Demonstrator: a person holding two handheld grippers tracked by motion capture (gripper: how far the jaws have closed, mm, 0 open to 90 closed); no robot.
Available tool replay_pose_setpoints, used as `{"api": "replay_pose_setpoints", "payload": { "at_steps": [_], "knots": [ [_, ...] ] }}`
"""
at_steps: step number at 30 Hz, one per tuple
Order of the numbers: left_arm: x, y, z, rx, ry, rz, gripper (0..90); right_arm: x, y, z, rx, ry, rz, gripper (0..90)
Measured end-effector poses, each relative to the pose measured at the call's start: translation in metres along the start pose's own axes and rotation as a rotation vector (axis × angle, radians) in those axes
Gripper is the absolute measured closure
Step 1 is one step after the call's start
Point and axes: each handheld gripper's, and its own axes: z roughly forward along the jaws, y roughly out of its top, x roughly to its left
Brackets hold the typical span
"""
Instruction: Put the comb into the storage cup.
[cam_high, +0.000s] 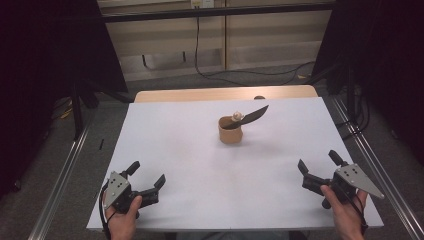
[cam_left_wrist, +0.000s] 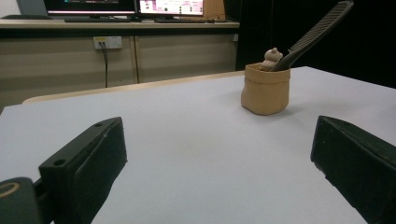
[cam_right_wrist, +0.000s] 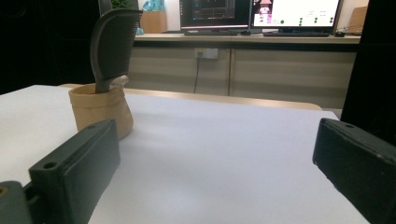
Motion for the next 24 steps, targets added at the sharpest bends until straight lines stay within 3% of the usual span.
{"api": "replay_pose_setpoints", "payload": {
  "at_steps": [13,16,18,24],
  "knots": [
    [0.001,0.001,-0.001,-0.012,0.005,-0.01,3.4,-0.005,-0.008,-0.022,0.017,0.01,-0.006,0.1],
    [0.0,-0.001,0.0,0.003,0.002,-0.01,3.4,-0.008,-0.012,-0.026,0.013,-0.012,-0.022,0.1],
    [0.0,-0.001,0.001,0.008,0.001,-0.003,3.4,-0.008,-0.014,-0.026,0.008,-0.016,-0.039,0.0],
    [0.001,0.001,0.001,-0.01,-0.01,-0.013,3.4,-0.009,-0.017,-0.022,0.02,-0.018,-0.018,0.0]
  ]
}}
